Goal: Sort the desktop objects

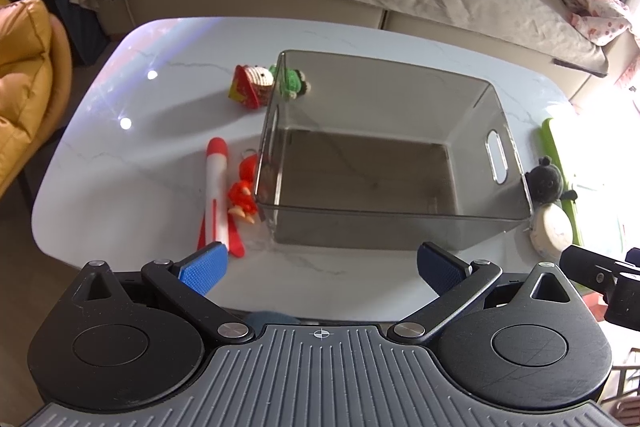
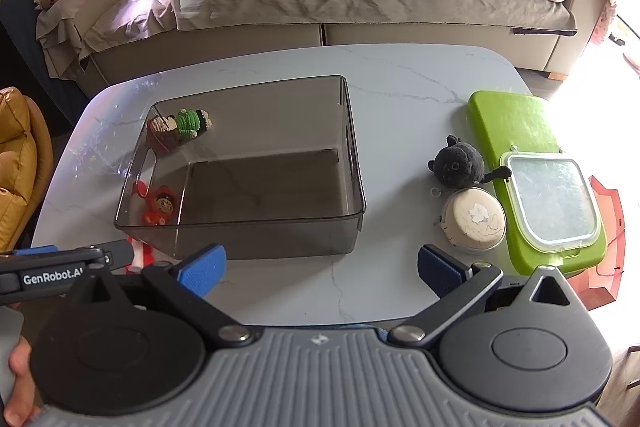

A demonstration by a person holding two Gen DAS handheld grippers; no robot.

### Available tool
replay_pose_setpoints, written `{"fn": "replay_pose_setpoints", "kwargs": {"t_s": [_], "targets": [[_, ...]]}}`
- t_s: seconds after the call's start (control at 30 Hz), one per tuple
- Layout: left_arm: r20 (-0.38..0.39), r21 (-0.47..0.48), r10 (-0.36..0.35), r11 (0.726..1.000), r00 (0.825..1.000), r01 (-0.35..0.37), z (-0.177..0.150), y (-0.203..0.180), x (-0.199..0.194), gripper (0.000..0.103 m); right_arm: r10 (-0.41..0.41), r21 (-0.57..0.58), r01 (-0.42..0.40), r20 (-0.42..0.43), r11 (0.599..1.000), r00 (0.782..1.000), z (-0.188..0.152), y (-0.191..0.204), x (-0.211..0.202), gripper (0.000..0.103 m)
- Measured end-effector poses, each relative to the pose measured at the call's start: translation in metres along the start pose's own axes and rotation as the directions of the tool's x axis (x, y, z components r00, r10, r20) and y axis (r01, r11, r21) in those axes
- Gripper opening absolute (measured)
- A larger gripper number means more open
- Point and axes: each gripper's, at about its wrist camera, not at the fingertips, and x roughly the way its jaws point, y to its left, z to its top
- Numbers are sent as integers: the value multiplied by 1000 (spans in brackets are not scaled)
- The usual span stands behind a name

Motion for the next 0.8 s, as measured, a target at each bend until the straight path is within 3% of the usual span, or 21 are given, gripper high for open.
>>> {"fn": "replay_pose_setpoints", "kwargs": {"t_s": [0.8], "targets": [[-61,-67,-86,994,994,82,-1,37,39,103,-29,-18,27,-105,999,994,-1,20,40,103]]}}
